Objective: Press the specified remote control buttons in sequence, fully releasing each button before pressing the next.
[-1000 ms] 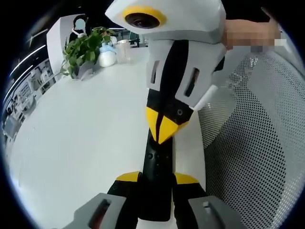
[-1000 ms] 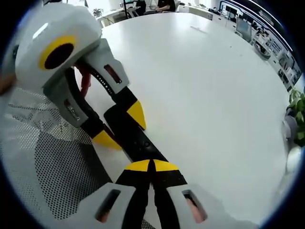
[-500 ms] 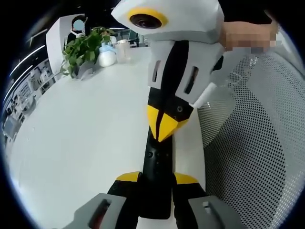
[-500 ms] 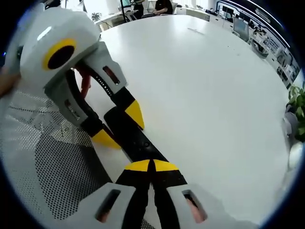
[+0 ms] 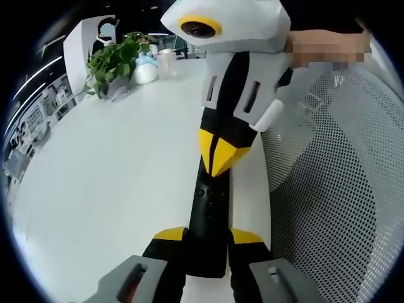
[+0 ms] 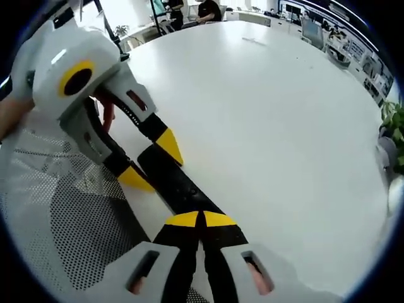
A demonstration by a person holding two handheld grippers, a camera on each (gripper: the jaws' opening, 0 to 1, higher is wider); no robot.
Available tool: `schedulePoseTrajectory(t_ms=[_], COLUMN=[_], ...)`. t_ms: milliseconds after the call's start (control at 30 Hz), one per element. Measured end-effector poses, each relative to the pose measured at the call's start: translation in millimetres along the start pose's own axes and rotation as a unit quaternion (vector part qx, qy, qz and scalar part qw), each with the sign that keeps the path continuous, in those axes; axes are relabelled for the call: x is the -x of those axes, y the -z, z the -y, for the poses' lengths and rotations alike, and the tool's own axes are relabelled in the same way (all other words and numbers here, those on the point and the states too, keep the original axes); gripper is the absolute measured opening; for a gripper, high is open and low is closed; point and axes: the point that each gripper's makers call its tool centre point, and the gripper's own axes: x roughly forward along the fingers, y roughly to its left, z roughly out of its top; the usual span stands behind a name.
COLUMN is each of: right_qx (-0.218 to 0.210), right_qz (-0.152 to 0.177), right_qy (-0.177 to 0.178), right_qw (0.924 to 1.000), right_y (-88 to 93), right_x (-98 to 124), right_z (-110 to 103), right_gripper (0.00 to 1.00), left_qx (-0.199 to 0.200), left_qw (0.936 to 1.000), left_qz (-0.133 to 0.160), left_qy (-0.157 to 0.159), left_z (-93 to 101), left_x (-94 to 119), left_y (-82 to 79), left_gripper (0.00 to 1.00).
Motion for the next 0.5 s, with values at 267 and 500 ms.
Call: schedulePoseTrajectory(t_ms=[267, 500], right_qx=[0.041, -0.01], right_qz=[-0.026, -0.022], right_qy=[0.02, 0.03], right_qw=[0.9986, 0.9992], right_y=[-6.1, -6.5], right_x=[-6.0, -6.3], right_z=[-9.2, -10.2], right_gripper=[0.0, 0.0], left_qx=[-0.001, 0.009], left_qw=[1.0, 0.9999], left_qz=[0.001, 0.003], left_qy=[0.001, -0.006], left_z=[0.7, -0.3], left_x=[6.5, 9.9], left_y=[8.4, 10.3], left_gripper=[0.25, 0.25])
